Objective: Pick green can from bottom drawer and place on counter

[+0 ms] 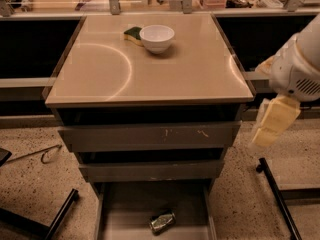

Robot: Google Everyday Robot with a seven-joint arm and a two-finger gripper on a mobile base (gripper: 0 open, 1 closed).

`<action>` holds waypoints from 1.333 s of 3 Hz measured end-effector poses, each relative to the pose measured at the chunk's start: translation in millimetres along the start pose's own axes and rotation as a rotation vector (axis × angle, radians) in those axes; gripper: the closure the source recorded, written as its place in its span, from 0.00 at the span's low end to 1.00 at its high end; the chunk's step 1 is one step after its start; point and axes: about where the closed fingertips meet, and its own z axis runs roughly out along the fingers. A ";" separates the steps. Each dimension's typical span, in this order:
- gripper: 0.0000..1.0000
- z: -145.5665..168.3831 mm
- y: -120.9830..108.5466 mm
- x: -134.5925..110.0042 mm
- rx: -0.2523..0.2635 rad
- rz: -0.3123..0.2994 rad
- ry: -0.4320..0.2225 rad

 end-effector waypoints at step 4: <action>0.00 200.8 72.1 33.1 -0.158 0.145 -0.017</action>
Offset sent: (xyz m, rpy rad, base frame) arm 0.0023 0.0215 -0.0677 0.0719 0.0733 0.0087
